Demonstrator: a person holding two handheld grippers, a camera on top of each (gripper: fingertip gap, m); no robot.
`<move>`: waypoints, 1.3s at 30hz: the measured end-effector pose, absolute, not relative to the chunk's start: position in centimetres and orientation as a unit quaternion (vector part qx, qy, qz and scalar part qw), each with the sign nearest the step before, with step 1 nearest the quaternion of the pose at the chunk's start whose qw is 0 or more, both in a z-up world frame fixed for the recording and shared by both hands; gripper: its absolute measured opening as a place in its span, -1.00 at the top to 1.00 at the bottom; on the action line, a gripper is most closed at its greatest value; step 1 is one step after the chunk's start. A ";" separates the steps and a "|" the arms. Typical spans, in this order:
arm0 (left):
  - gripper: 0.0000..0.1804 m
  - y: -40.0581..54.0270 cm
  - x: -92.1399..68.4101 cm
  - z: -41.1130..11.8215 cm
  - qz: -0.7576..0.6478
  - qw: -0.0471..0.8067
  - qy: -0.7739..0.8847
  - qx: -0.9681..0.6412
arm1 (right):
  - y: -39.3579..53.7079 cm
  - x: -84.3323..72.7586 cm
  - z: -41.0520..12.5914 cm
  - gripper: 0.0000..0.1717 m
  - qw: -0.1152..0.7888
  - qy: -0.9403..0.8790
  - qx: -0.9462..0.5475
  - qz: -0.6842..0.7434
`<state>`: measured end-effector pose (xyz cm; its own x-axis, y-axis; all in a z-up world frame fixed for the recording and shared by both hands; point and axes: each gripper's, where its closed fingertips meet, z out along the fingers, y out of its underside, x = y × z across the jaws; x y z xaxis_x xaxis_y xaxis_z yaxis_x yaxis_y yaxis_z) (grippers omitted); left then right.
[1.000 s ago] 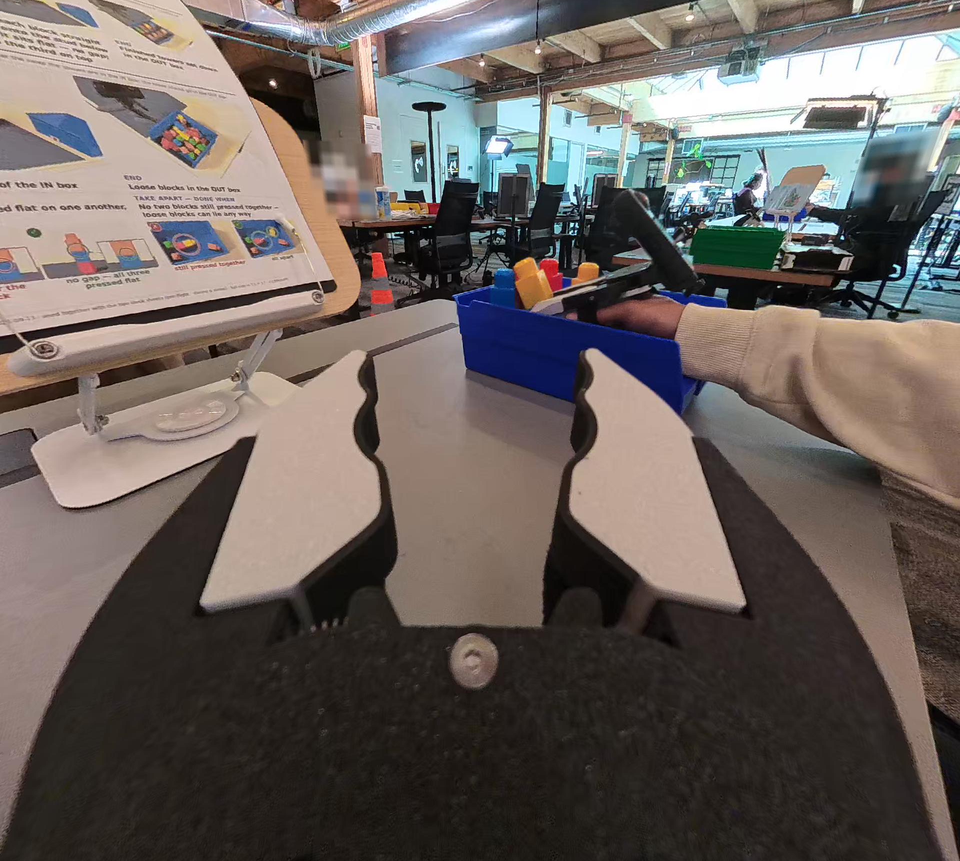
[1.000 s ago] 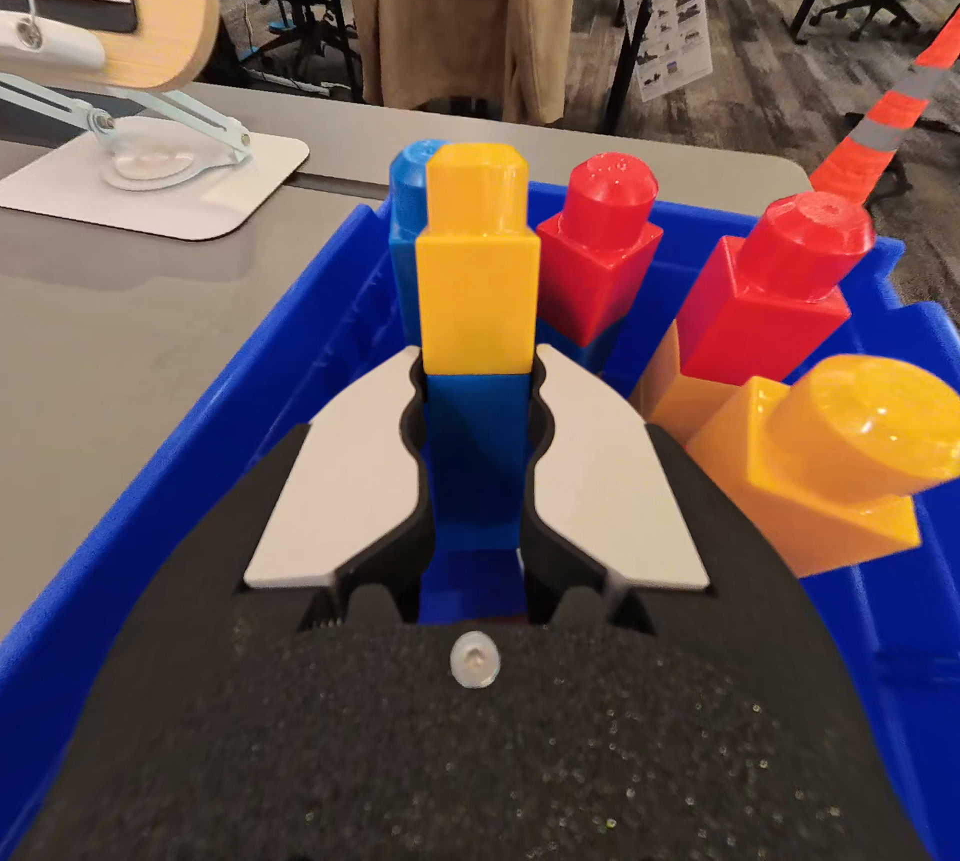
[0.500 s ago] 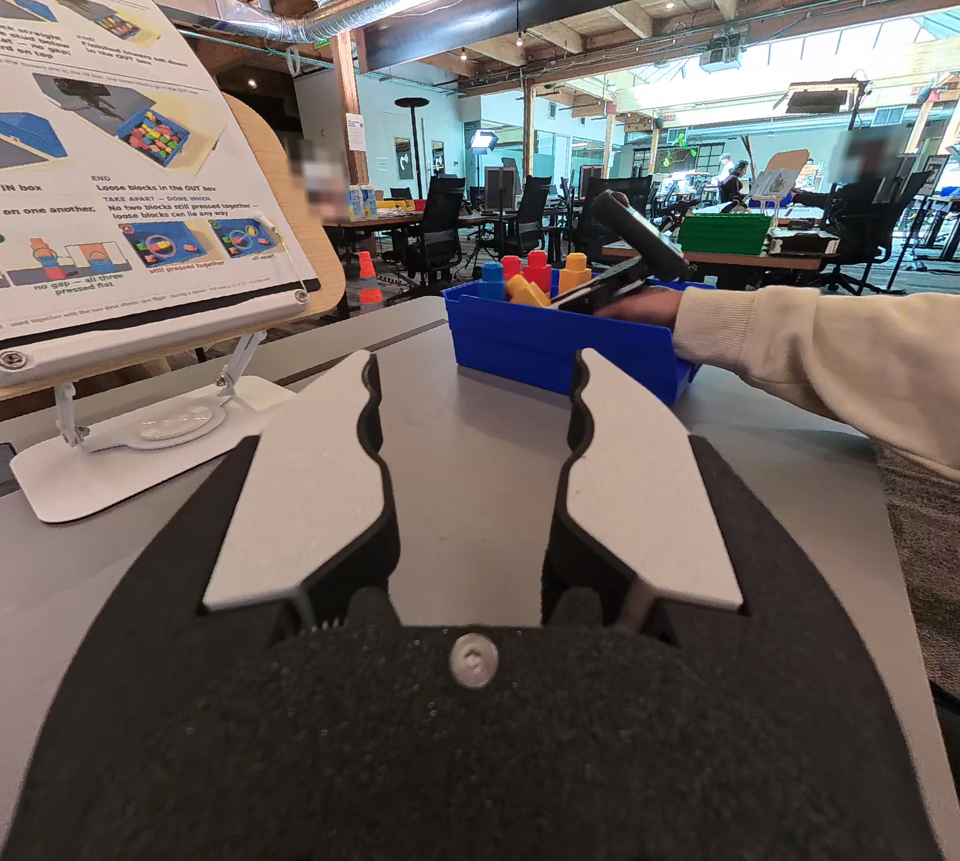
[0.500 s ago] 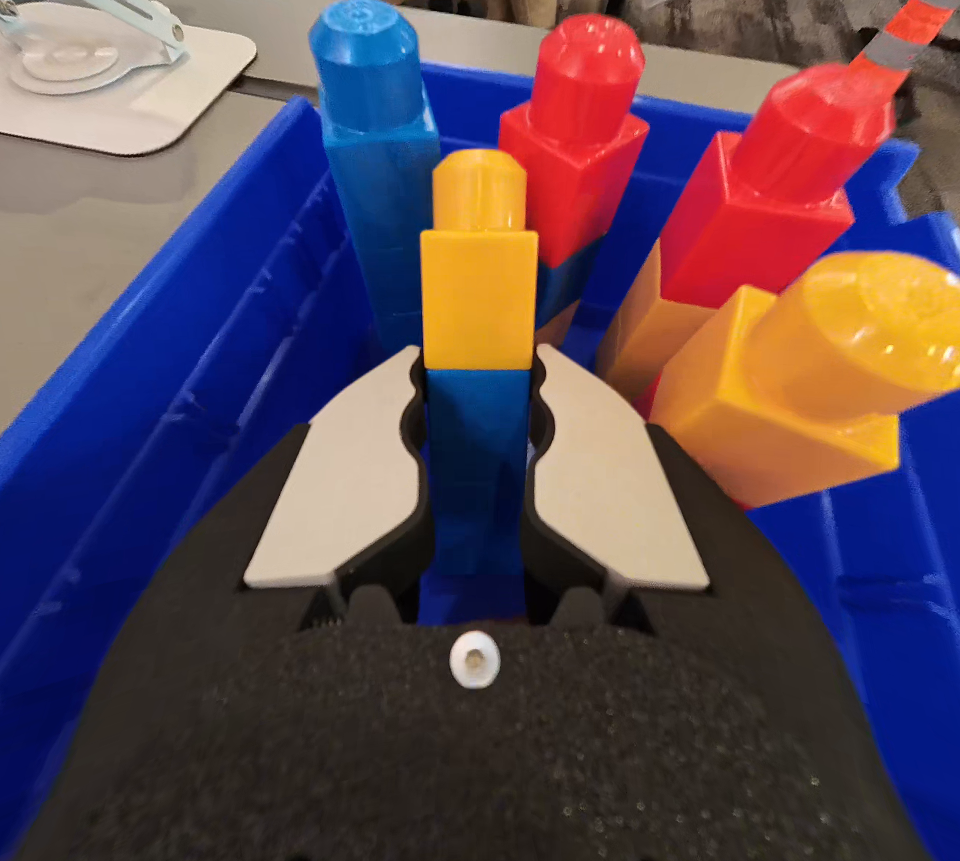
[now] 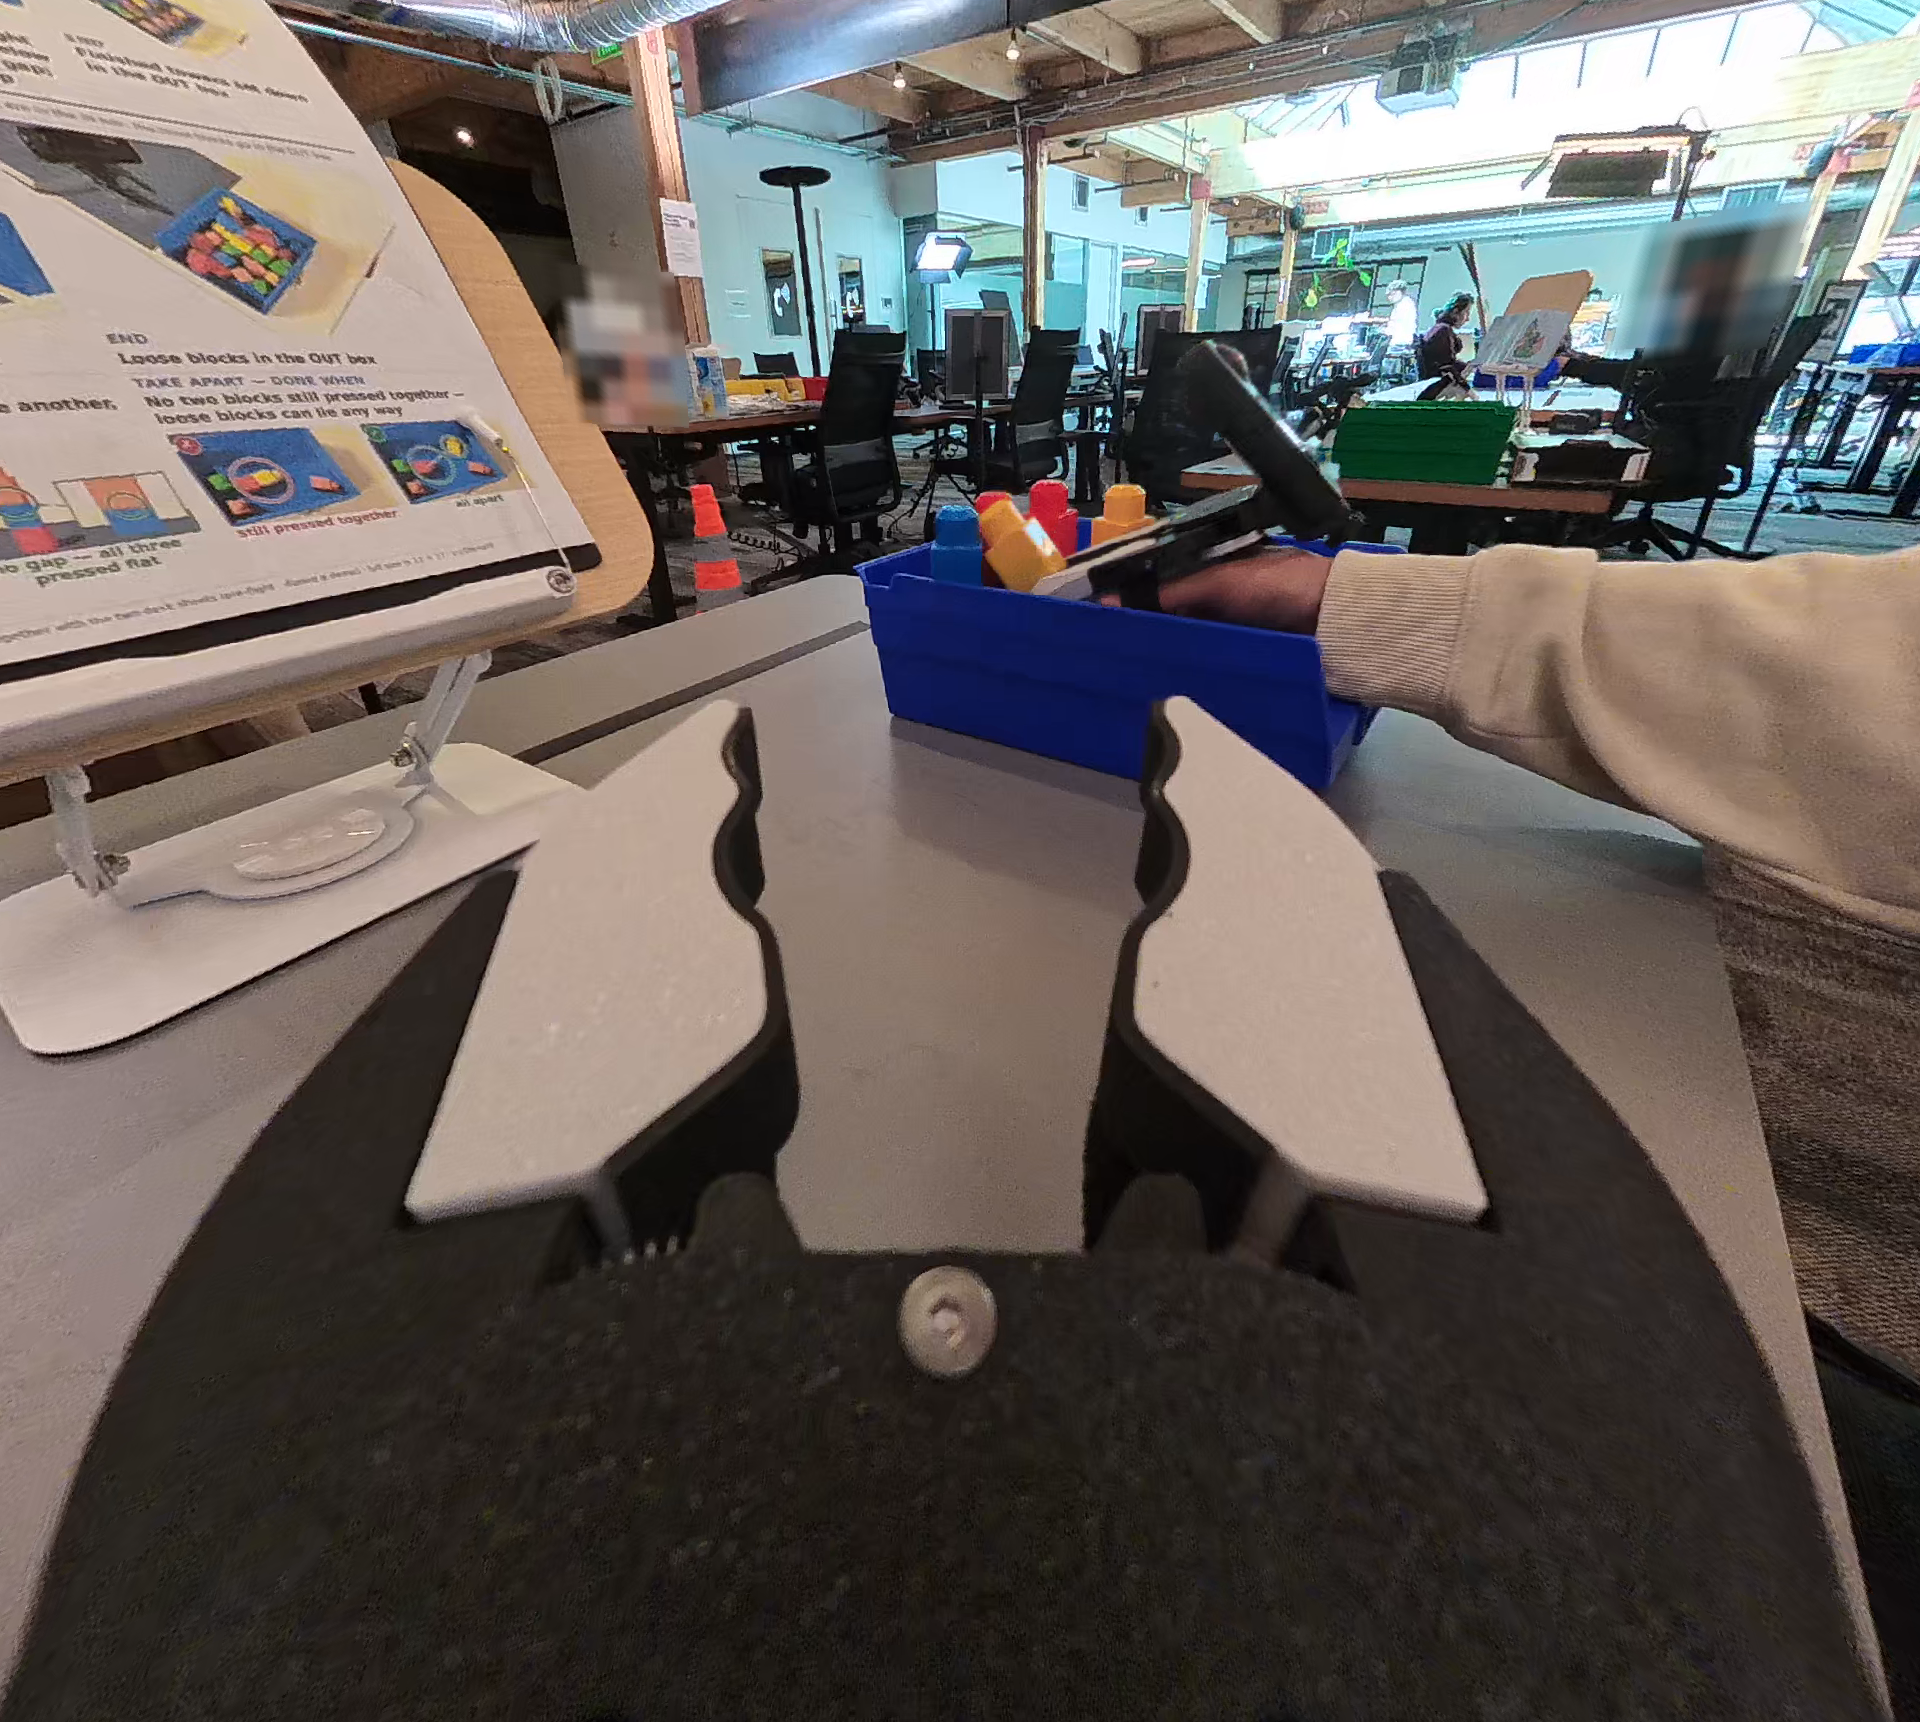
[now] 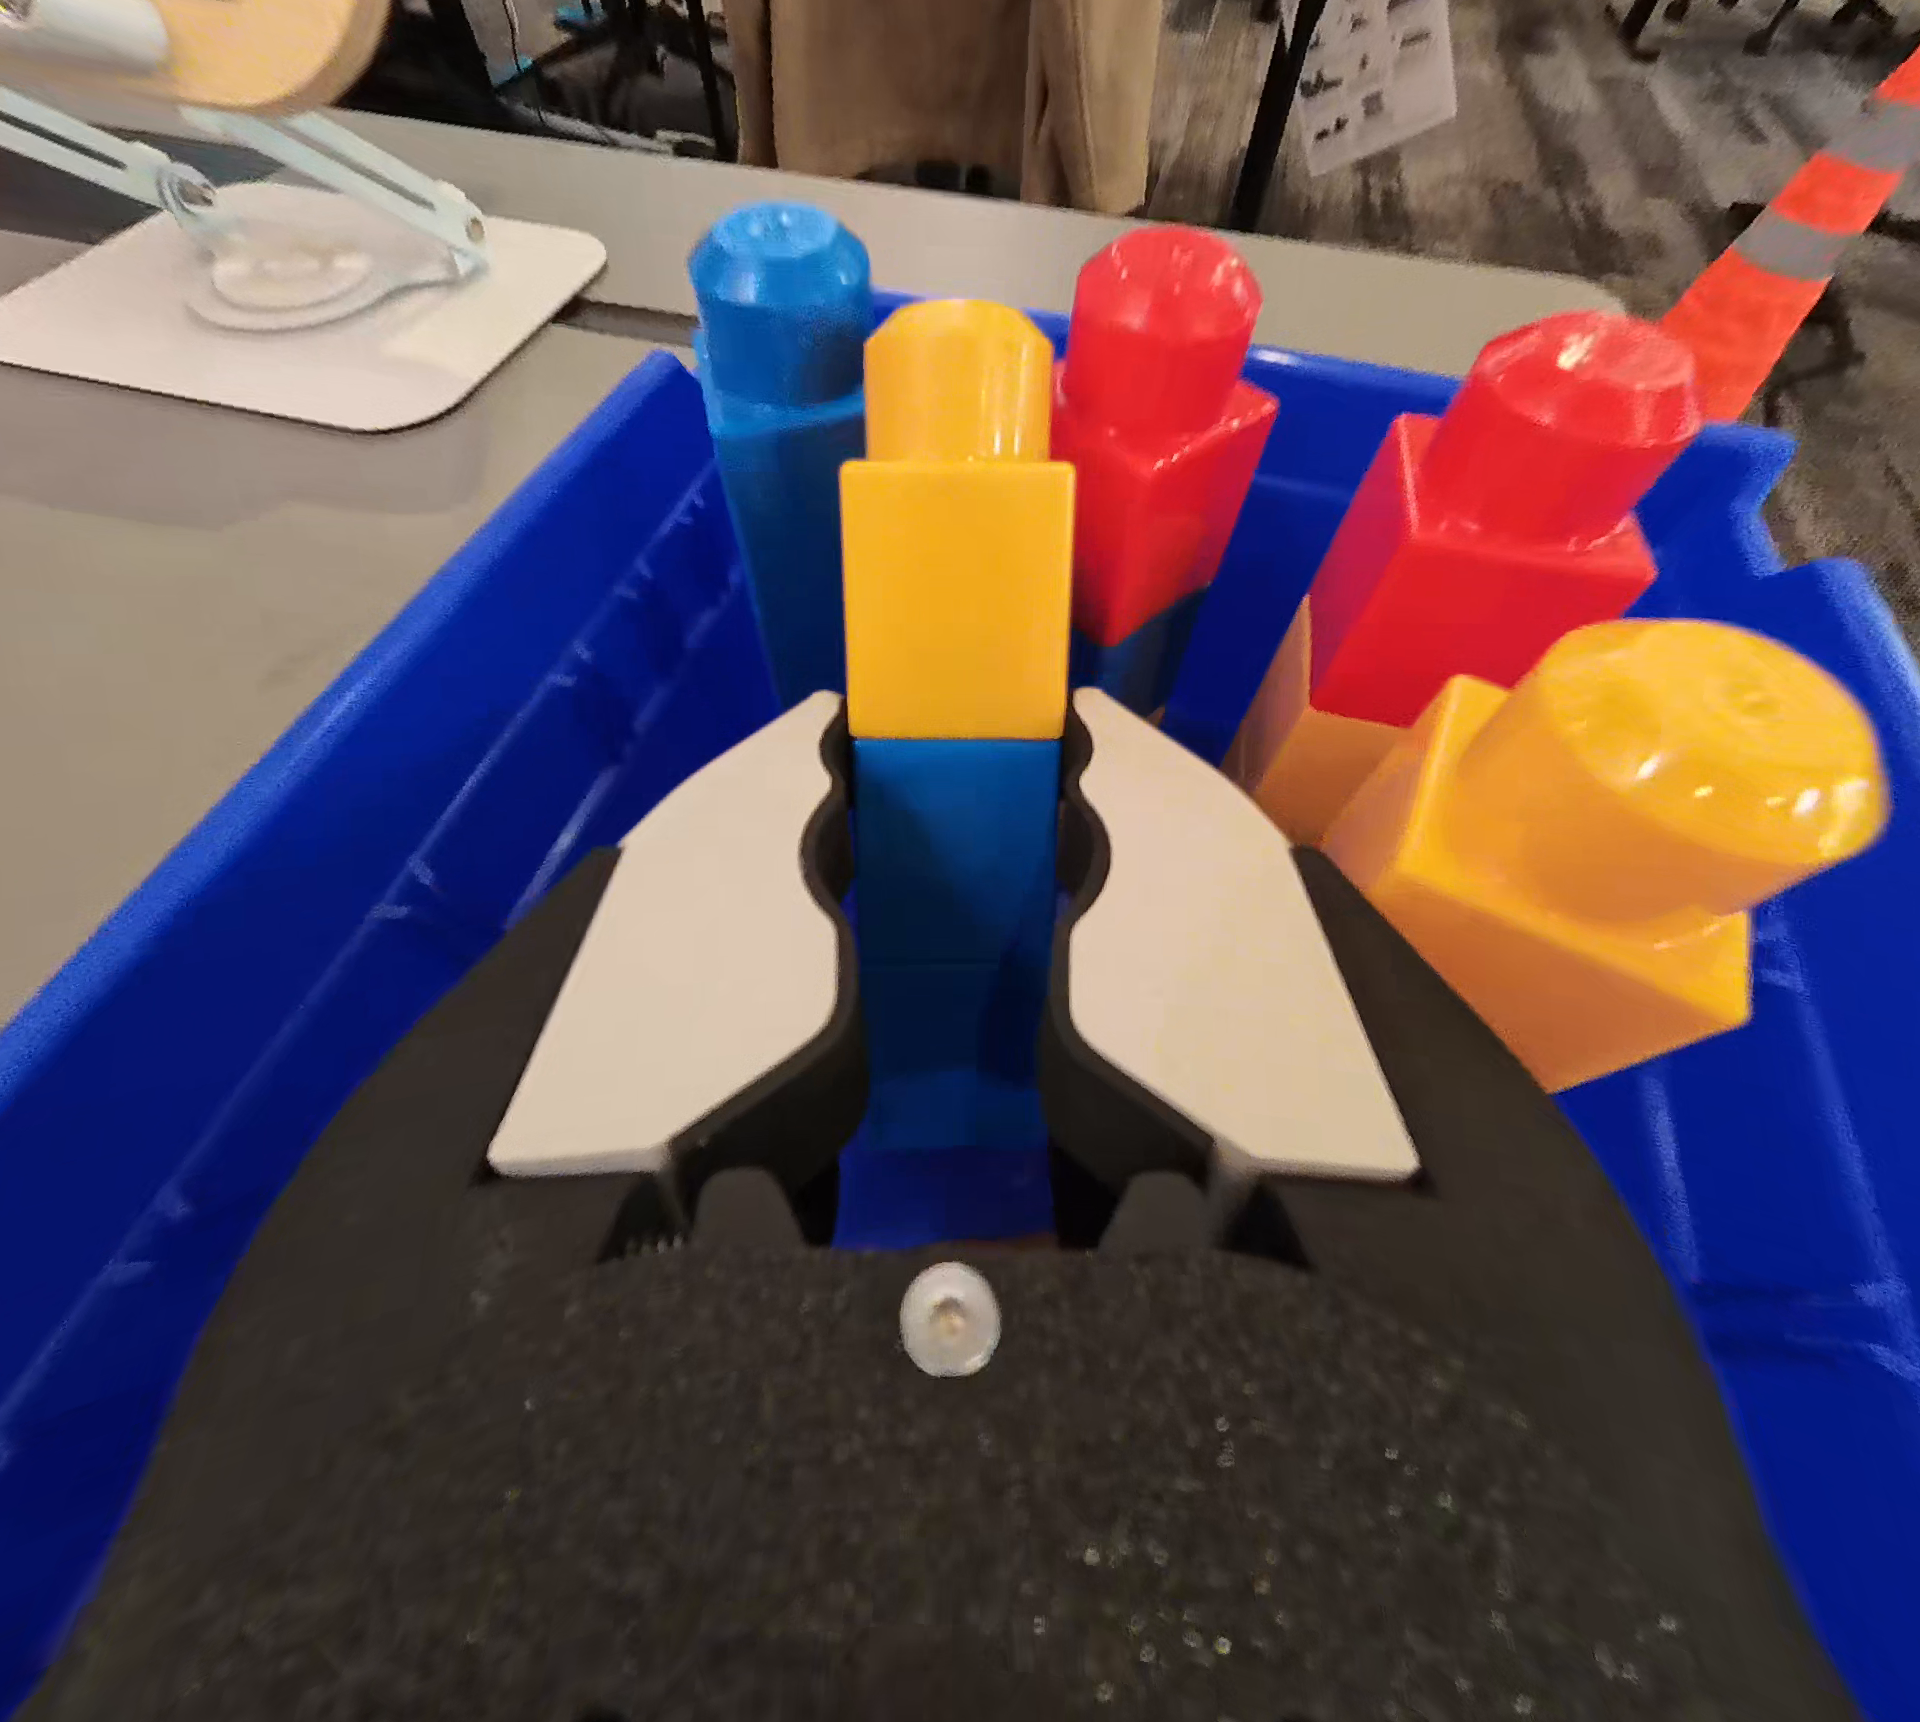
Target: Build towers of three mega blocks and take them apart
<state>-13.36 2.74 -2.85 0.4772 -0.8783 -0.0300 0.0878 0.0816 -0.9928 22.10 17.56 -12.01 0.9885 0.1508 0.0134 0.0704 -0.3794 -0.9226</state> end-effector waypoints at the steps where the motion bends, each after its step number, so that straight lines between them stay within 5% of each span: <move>1: 0.22 2.7 -13.3 -2.9 -0.374 0.646 0.350 -0.566 | 17.6 22.2 -12.4 0.57 0.546 -0.063 -0.835 0.038; 39: 0.22 1.1 -11.6 -3.3 -0.366 0.639 0.389 -0.554 | 15.7 22.9 -14.5 0.57 0.482 -0.100 -0.869 0.044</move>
<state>-11.64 1.11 -3.27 0.4306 -0.8979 -0.0916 0.0370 0.1189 -0.9922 22.91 15.69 -14.52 0.9760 0.2168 0.0192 0.1312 -0.5157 -0.8467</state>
